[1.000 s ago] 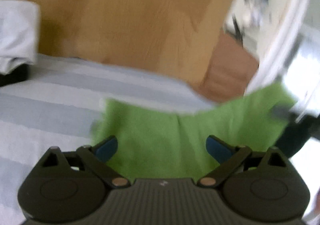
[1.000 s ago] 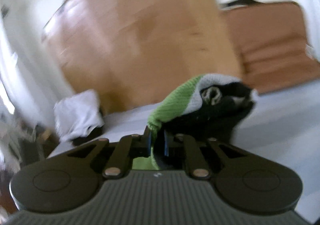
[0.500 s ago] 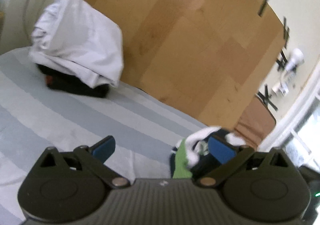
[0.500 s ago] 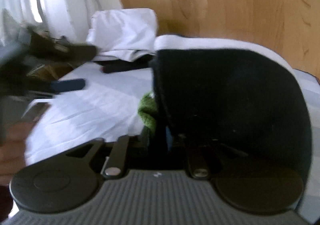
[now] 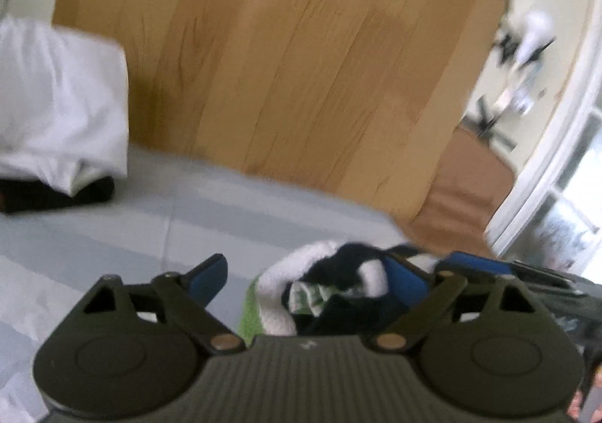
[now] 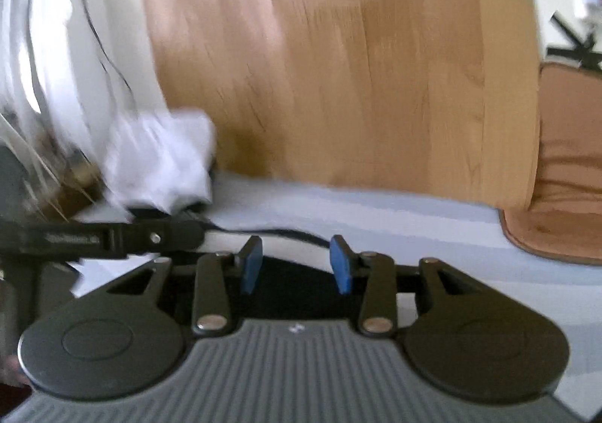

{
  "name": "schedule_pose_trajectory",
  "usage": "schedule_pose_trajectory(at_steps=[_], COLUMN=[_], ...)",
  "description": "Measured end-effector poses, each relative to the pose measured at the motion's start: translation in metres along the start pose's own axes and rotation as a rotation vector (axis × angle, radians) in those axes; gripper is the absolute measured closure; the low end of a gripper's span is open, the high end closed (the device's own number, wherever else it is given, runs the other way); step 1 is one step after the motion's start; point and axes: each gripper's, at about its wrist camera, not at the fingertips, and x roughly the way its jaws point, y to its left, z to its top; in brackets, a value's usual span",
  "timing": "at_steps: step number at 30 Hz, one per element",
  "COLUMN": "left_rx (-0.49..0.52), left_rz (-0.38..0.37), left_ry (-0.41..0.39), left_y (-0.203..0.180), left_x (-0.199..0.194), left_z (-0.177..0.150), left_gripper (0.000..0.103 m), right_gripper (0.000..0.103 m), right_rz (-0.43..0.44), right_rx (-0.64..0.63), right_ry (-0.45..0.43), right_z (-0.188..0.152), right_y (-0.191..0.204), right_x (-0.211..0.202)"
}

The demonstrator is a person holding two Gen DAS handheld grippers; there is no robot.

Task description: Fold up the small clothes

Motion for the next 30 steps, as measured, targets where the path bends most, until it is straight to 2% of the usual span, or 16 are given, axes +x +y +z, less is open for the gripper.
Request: schedule_pose_trajectory(at_steps=[2,3,5,8,11,14,18,20,22,24,25,28,30], left_rx=[-0.016,-0.022,-0.089,-0.109,-0.064,-0.028,-0.002,0.027,0.065,0.077,0.071,-0.015,-0.008], left_rz=[0.079,0.095,0.075,0.074,0.101,0.105,0.086,0.102,0.175,0.253,0.279,0.242,0.241], left_ry=[0.095,0.147,0.159,0.165,0.143,0.094,0.027,0.017,0.014,0.054,0.089,0.130,0.114], left_y=[0.007,0.012,0.024,0.027,0.018,0.012,0.006,-0.001,-0.004,0.000,0.006,0.021,0.018], left_x=[0.030,0.047,0.061,0.062,0.051,0.026,-0.006,-0.010,-0.007,0.010,0.021,0.024,0.014], left_z=[0.001,-0.001,-0.006,-0.007,-0.006,-0.004,-0.013,-0.017,-0.023,-0.023,-0.023,-0.018,-0.016], left_gripper=[0.017,0.014,0.002,0.001,0.001,0.000,0.000,0.000,0.000,0.000,0.000,0.000,0.000], right_gripper=[0.059,0.058,0.056,0.056,0.051,0.037,0.034,0.034,0.034,0.035,0.035,0.034,0.034], right_rz=[-0.062,-0.105,-0.161,-0.179,-0.135,-0.084,-0.055,-0.061,-0.072,-0.091,-0.093,-0.026,0.030], right_rx=[-0.056,-0.112,-0.178,-0.206,-0.155,-0.067,0.009,0.010,0.023,0.043,0.075,0.251,0.318], right_ry=[0.095,0.124,0.088,0.088,0.043,-0.024,-0.112,-0.106,-0.072,-0.027,-0.036,-0.025,-0.040], right_z=[-0.010,-0.019,-0.028,-0.029,-0.031,-0.037,-0.060,-0.075,-0.090,-0.107,-0.115,-0.117,-0.118], right_y=[0.000,0.003,0.012,0.012,0.004,-0.002,-0.004,-0.001,0.002,0.006,0.005,-0.012,-0.022], right_x=[0.037,0.057,0.064,0.057,0.043,0.015,-0.025,-0.032,-0.030,-0.024,-0.022,-0.025,-0.034])
